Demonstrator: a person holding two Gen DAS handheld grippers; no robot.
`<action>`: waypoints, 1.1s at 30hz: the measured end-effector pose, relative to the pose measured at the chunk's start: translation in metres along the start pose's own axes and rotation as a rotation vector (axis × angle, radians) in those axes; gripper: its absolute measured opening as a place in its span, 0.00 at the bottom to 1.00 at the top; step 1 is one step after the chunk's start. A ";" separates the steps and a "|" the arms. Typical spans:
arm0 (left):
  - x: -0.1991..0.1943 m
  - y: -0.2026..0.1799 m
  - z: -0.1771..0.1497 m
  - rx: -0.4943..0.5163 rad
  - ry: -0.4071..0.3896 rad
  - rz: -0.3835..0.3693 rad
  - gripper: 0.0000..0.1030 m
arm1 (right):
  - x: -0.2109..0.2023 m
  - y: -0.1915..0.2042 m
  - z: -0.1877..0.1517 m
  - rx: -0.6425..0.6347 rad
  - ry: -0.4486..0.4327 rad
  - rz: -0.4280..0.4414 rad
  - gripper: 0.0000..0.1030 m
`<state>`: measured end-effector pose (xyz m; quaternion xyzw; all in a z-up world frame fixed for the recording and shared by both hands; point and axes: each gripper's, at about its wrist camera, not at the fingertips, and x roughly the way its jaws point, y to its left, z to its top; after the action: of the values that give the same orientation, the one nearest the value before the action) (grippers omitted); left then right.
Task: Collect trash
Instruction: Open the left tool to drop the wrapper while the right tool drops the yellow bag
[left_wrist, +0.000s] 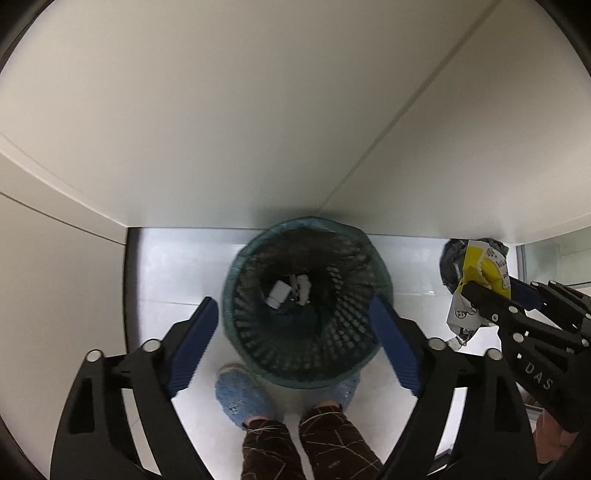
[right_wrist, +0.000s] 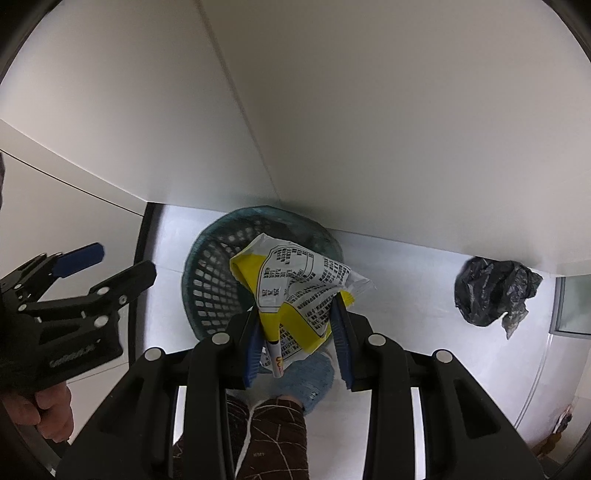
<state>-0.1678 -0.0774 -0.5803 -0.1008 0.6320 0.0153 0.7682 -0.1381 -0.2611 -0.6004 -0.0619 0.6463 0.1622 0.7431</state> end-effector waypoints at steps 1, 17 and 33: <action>-0.002 0.003 0.000 -0.003 -0.002 0.004 0.87 | 0.001 0.003 0.001 -0.002 0.001 0.003 0.31; -0.010 0.043 -0.005 -0.053 0.005 0.036 0.94 | 0.018 0.035 0.005 -0.024 0.001 0.020 0.55; -0.013 0.050 -0.015 -0.059 0.000 0.039 0.94 | 0.010 0.031 -0.004 0.034 -0.022 0.046 0.87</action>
<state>-0.1924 -0.0295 -0.5767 -0.1109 0.6332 0.0488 0.7644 -0.1510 -0.2311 -0.6076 -0.0327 0.6419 0.1688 0.7473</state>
